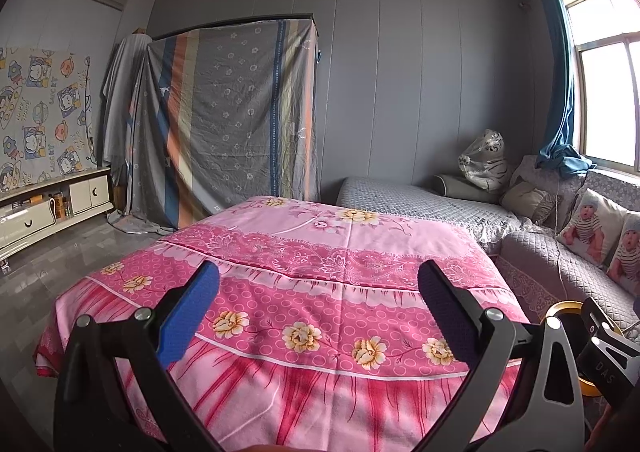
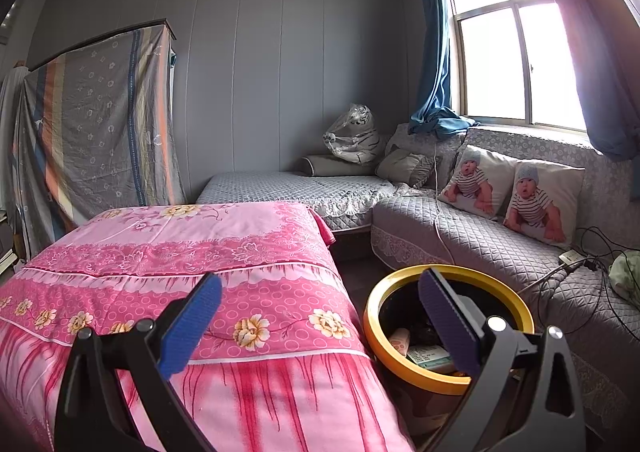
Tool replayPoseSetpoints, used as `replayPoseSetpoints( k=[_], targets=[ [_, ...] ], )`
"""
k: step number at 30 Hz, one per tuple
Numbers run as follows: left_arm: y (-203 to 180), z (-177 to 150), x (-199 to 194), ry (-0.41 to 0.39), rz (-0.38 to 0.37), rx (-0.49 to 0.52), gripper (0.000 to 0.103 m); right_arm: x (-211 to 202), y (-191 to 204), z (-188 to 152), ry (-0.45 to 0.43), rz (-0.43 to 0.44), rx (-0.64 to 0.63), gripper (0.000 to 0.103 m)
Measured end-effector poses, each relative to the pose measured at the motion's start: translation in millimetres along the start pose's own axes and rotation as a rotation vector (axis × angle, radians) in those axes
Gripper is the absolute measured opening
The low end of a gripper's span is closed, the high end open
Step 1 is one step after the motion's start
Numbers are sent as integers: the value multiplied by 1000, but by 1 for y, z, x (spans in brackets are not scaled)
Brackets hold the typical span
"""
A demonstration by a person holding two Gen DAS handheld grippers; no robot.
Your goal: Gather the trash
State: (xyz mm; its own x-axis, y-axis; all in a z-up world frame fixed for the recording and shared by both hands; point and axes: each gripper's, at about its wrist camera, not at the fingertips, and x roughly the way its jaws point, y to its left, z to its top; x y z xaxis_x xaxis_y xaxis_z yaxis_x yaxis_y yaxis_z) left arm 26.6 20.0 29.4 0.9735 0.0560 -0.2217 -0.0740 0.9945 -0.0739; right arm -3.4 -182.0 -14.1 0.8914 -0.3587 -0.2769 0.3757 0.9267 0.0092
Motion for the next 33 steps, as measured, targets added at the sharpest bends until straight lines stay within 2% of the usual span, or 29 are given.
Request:
replayPoseSetpoints(
  k=[33],
  targets=[
    [1, -3, 0, 2, -1, 3, 95, 0, 3, -3, 4, 4, -8, 95]
  ],
)
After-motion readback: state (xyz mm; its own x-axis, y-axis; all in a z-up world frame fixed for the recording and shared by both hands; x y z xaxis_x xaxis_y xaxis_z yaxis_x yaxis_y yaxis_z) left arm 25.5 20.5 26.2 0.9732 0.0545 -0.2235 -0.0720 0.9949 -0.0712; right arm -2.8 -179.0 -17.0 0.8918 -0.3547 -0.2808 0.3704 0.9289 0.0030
